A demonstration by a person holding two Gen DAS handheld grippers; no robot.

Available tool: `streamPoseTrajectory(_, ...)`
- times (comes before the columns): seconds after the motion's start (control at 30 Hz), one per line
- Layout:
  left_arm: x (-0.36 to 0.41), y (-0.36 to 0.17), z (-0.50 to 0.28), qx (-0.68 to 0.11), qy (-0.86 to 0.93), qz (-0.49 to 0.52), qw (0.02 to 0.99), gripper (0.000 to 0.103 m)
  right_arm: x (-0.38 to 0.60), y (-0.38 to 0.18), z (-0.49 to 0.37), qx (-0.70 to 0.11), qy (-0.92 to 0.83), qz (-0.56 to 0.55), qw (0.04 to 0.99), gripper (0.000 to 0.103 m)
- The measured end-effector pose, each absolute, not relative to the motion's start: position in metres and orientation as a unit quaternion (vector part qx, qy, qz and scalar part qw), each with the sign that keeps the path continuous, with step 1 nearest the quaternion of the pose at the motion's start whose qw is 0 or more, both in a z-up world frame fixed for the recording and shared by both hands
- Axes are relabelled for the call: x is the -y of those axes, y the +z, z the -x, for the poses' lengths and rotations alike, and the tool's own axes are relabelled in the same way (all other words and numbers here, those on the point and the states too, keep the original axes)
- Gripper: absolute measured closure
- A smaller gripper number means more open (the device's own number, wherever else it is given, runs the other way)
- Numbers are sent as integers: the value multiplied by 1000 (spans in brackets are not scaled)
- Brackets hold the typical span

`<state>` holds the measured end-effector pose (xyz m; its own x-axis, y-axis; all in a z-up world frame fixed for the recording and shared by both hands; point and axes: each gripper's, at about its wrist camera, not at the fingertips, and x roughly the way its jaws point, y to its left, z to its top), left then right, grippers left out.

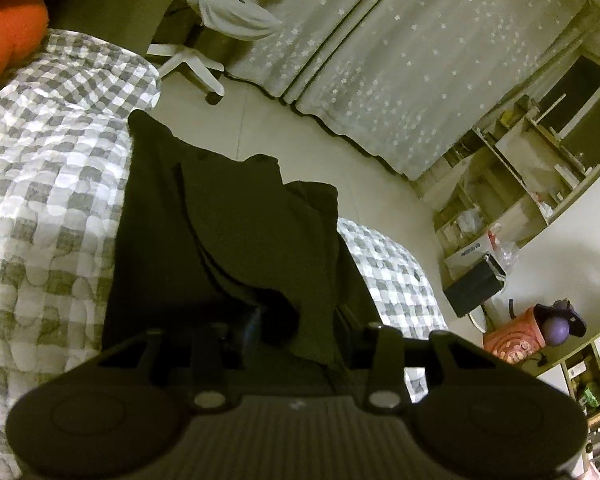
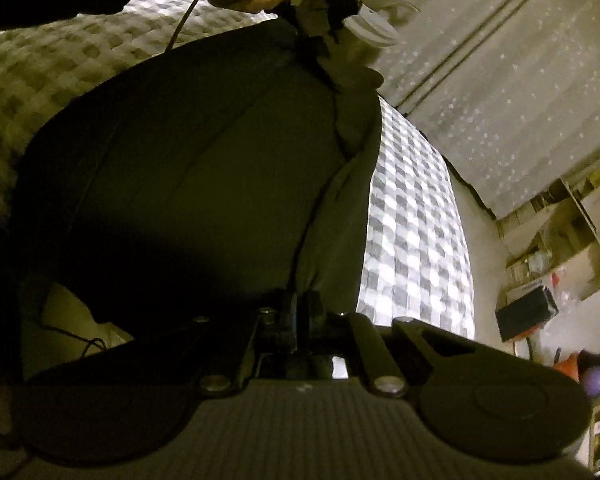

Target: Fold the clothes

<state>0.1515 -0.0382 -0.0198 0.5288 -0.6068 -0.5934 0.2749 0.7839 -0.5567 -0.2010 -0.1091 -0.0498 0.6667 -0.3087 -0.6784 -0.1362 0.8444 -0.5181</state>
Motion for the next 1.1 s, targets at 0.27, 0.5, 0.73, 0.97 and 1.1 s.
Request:
streamPoseTrajectory(0.27,39,-17,-150,-375,-243,195,873,49,123,-45,225,-364,-53,206,907,74)
streamPoseTrajectory(0.5,48,-21,-151,-379,-247,183,873,50,134,-49,230,-369,-54,175,911,74)
streamPoseTrajectory(0.73,59,-36,-156,-414,-221,129,874,103,150,-50,239,-394,-36,123,910,100)
streamPoseTrajectory(0.97,46,-23,-158,-393,-219,154,880,103,118,-28,259,-375,-6,133,918,100)
streamPoseTrajectory(1.1,38,-23,-162,-393,-211,168,879,103,98,-23,255,-392,4,102,914,100)
